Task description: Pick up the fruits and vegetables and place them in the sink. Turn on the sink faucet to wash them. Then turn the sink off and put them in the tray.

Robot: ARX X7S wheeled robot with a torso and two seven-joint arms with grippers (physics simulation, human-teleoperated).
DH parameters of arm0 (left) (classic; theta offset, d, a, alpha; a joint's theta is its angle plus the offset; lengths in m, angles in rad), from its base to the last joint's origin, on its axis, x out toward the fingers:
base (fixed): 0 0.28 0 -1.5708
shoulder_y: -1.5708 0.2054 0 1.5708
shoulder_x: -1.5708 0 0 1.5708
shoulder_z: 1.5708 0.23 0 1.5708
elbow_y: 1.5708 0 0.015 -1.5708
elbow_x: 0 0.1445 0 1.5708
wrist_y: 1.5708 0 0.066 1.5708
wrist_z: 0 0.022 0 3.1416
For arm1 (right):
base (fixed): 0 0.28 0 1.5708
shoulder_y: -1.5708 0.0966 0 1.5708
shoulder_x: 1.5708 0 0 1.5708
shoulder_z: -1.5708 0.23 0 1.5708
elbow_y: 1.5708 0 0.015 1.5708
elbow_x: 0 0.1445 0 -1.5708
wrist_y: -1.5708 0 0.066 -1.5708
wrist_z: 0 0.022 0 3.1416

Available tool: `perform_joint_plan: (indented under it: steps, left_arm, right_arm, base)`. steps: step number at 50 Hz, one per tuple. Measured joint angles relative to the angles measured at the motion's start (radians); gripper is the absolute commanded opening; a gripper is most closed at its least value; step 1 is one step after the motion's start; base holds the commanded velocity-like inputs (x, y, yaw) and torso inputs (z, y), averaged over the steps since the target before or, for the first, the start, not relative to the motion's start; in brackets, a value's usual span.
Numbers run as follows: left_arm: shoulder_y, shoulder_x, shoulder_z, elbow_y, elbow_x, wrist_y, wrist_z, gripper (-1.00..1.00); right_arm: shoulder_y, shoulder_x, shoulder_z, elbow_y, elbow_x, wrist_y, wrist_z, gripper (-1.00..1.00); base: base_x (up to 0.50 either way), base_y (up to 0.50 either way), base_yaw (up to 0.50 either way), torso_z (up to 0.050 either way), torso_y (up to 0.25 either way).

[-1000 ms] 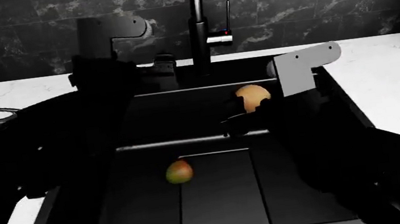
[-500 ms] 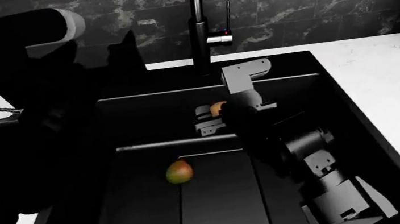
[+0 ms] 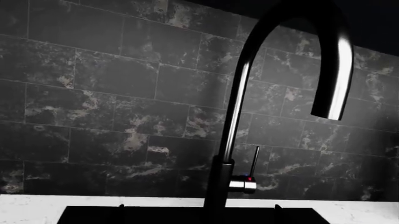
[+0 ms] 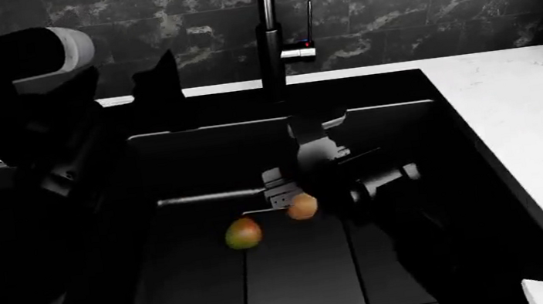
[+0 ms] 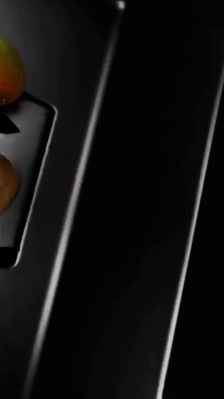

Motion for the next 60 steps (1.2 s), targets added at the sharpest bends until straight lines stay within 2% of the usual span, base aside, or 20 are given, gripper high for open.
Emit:
perform_joint_plan:
  steps: [7, 14, 27, 36, 48, 60]
  left_arm:
    - [0.012, -0.005, -0.002, 0.000, -0.002, 0.008, 0.006, 1.00]
    - [0.021, -0.012, -0.004, 0.003, -0.003, 0.015, 0.008, 1.00]
    - [0.026, -0.060, -0.021, 0.063, 0.007, 0.029, -0.015, 1.00]
    - [0.030, -0.107, -0.037, 0.115, 0.020, 0.045, -0.040, 1.00]
    - [0.040, -0.149, -0.054, 0.153, 0.031, 0.067, -0.058, 1.00]
    - [0.033, -0.170, -0.067, 0.180, 0.033, 0.067, -0.069, 1.00]
  right_arm:
    - [0.034, -0.003, -0.112, 0.037, 0.103, -0.032, -0.011, 1.00]
    - [0.071, 0.024, -0.164, -0.001, 0.158, -0.072, 0.007, 1.00]
    - [0.149, 0.219, -0.153, -0.365, 0.160, -0.205, 0.253, 1.00]
    - [0.178, 0.281, -0.146, -0.474, 0.115, -0.283, 0.368, 1.00]
    - [0.188, 0.257, -0.133, -0.381, 0.065, -0.375, 0.392, 1.00]
    - [0.212, 0.131, -0.111, -0.094, 0.045, -0.448, 0.282, 1.00]
  base:
    - [0.00, 0.00, 0.00, 0.000, 0.000]
    - [0.00, 0.00, 0.00, 0.000, 0.001]
    - [0.00, 0.00, 0.00, 0.000, 0.000]
    - [0.00, 0.00, 0.00, 0.000, 0.000]
    - [0.00, 0.00, 0.00, 0.000, 0.000]
    - [0.00, 0.00, 0.00, 0.000, 0.000]
